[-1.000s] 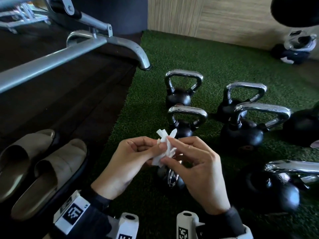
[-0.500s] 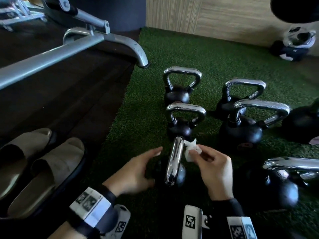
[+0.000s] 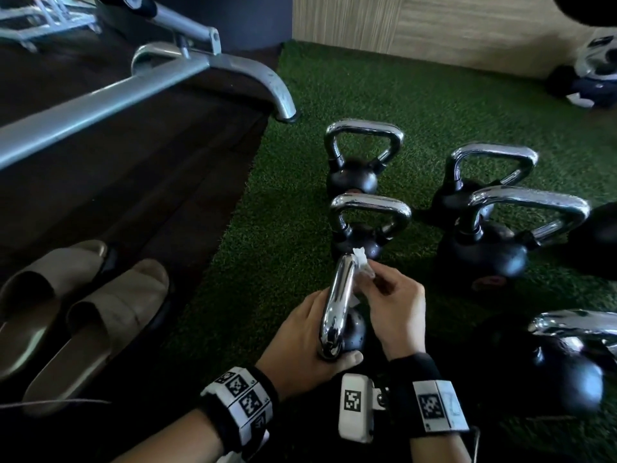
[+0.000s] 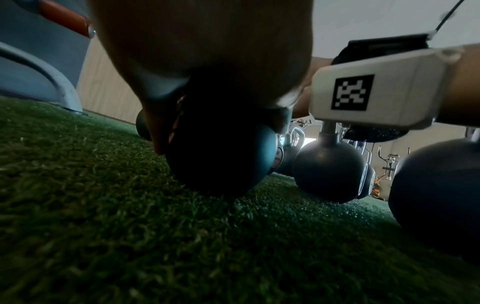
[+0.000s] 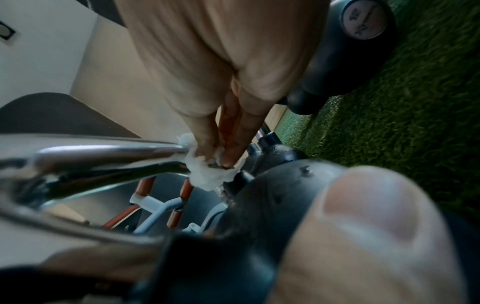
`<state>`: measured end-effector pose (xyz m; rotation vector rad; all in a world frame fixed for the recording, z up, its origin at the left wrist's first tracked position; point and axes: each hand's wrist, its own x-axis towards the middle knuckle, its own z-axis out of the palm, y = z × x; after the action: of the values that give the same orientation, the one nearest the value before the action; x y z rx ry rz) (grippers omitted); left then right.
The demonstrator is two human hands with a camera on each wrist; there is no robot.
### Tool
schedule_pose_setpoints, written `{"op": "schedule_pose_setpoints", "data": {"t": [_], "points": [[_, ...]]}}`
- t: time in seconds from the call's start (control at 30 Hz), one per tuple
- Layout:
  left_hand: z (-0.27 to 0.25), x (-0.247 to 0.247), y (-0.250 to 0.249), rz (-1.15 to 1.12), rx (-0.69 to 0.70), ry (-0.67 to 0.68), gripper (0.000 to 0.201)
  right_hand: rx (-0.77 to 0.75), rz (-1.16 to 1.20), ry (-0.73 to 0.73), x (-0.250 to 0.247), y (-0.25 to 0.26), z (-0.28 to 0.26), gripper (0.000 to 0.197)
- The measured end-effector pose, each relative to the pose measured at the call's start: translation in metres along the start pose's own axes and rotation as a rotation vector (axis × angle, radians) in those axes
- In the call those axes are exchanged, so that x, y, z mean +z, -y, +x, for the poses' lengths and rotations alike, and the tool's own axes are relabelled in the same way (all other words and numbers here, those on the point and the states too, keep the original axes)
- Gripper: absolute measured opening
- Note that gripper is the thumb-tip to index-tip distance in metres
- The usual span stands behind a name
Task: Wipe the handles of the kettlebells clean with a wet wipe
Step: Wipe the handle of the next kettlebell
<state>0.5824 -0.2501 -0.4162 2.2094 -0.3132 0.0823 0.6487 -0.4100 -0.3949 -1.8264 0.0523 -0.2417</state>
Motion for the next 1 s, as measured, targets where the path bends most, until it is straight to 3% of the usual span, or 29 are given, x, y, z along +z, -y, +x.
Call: {"op": "schedule_pose_setpoints", "data": {"t": [0.1,0.23,0.4,0.5,0.63,0.73,0.83,0.9,0.97,1.0], "points": [[0.003,-0.003,-0.002,-0.014,-0.018,0.035,0.092,0.01,-0.003,0.033,0.0,-0.003,0.004,0.022],[0.007,-0.006,-0.005,-0.019,-0.024,0.048,0.082,-0.184,-0.036,0.008,-0.002,0.008,0.001,0.023],[0.011,-0.001,0.011,-0.211,-0.091,0.048,0.092,-0.332,-0.049,0.105,-0.003,0.024,-0.006,0.026],[0.017,0.003,0.024,-0.195,-0.157,0.074,0.086,-0.341,-0.085,0.136,-0.001,0.027,0.005,0.024],[0.024,-0.006,0.017,-0.216,-0.157,0.111,0.033,-0.337,-0.065,0.272,-0.01,0.04,-0.013,0.023],[0.029,-0.015,0.016,-0.259,-0.147,0.146,0.039,-0.34,-0.043,0.347,-0.007,0.05,-0.024,0.018],[0.031,-0.021,0.007,-0.27,-0.1,0.158,0.053,-0.305,-0.041,0.316,0.0,0.05,-0.019,0.017],[0.031,-0.022,0.003,-0.257,-0.064,0.149,0.043,-0.257,-0.029,0.327,0.0,0.048,-0.022,0.017],[0.025,-0.023,0.006,-0.353,-0.081,0.131,0.011,-0.204,-0.039,0.37,-0.003,0.043,-0.029,0.015],[0.025,-0.022,0.012,-0.356,-0.075,0.128,0.023,-0.179,-0.05,0.396,-0.004,0.04,-0.032,0.015]]}}
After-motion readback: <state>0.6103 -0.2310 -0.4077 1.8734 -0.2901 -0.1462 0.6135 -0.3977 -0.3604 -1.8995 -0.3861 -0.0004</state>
